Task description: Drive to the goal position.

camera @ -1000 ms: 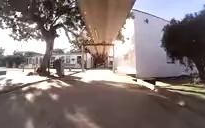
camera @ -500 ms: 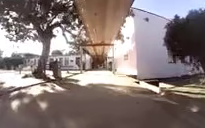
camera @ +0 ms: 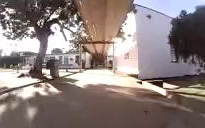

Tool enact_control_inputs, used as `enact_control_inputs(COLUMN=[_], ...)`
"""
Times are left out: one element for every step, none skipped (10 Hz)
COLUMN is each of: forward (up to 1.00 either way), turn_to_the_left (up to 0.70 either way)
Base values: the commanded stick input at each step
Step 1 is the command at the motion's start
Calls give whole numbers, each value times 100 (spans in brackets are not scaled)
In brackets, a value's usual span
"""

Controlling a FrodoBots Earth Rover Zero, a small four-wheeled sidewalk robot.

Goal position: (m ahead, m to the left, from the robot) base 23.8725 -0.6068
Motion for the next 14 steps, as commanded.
enact_control_inputs(forward=[70, 70, 70, 70, 70, 70, 70, 70, 70, 70, 70, 70, 70, 70], turn_to_the_left=[0, 0, 0, 0, 0, 0, 0, 0, 0, 0, 0, 0, 0, 0])
